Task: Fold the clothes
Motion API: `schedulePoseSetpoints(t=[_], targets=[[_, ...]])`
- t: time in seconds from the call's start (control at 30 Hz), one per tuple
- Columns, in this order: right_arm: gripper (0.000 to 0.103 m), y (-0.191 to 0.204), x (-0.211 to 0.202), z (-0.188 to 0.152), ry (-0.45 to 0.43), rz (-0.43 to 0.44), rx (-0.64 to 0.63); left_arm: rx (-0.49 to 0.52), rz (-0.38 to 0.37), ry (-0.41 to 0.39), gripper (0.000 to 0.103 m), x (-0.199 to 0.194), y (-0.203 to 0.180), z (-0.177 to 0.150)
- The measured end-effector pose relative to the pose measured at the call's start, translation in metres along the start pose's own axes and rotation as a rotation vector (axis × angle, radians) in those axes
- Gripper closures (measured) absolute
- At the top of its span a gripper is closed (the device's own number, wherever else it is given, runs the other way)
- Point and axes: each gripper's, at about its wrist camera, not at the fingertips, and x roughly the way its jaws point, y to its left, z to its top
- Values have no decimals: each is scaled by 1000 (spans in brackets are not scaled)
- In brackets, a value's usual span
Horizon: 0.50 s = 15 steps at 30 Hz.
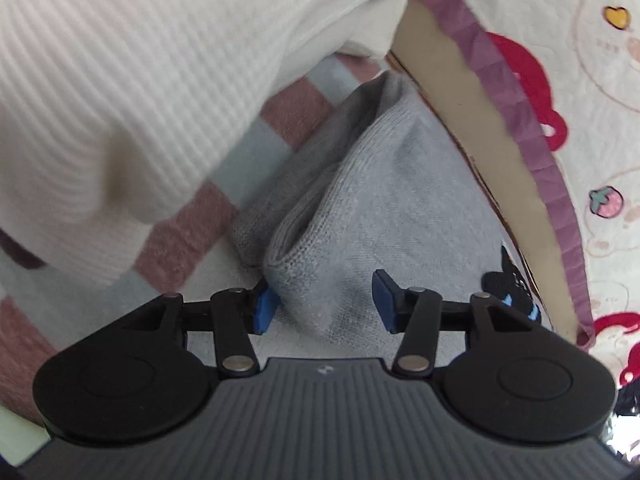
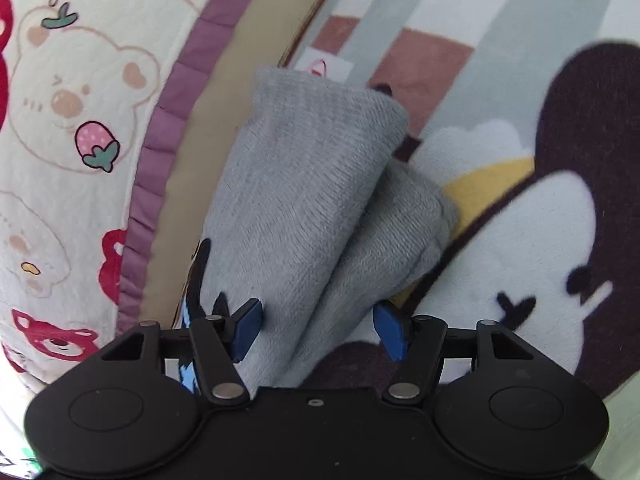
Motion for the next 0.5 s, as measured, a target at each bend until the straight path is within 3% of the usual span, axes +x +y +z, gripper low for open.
schedulePoseSetpoints(t=[0.1, 0.13, 0.17, 0.2, 0.23, 0.27, 0.33, 0.5], targets=[[35, 14, 8, -8, -133, -47, -77, 132, 43, -68, 60, 3, -21, -7], [35, 17, 13, -10, -184, -67, -75, 210, 78, -95, 68, 4, -29, -12], [35, 21, 18, -13, -224, -71, -60, 279, 105, -115, 84, 4, -35, -16], [36, 26, 22, -15, -243, -80, -61, 330, 119, -129, 90, 2, -39, -19], [63, 33, 23, -15, -247, -82, -101, 382, 133, -143, 91, 1, -44, -22], [80, 47, 20, -14, -266, -74, -213, 406, 139, -152, 91, -1, -46, -24], [81, 72, 14, -13, -299, -65, -420, 411, 136, -153, 91, -6, -47, -25], [83, 59, 1, -15, -299, -178, -570, 409, 95, -75, 91, -8, -45, -29]])
